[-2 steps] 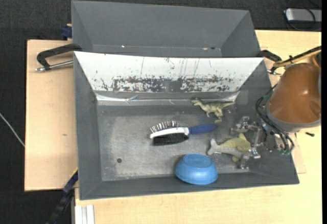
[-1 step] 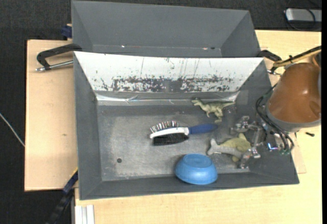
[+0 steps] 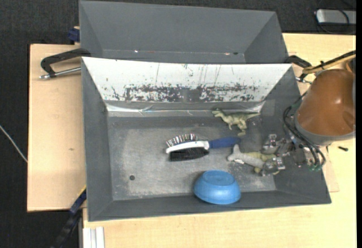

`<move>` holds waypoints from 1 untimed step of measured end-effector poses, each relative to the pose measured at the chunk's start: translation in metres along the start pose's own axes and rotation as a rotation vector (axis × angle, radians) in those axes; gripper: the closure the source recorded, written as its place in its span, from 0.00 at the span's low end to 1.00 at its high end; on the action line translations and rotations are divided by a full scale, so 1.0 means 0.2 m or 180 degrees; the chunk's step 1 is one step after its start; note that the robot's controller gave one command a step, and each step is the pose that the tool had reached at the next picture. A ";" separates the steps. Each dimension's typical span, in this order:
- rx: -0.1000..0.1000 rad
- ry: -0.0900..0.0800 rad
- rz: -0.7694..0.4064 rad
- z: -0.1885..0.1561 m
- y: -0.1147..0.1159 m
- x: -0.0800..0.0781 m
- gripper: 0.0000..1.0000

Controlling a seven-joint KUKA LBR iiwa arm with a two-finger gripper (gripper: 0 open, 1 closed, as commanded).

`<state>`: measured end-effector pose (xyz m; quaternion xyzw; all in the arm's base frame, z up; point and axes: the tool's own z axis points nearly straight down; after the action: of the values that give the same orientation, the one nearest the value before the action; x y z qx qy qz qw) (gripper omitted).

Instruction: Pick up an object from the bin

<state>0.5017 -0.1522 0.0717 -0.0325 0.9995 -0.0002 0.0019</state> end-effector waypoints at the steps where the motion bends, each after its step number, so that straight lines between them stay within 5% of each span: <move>1: 0.0008 -0.0019 -0.0001 -0.23 0.00 -0.01 1.00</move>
Offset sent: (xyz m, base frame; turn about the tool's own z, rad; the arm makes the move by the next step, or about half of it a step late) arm -0.0001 0.0001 0.0427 0.0000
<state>0.5042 -0.1521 0.1179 -0.0326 0.9995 -0.0014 0.0050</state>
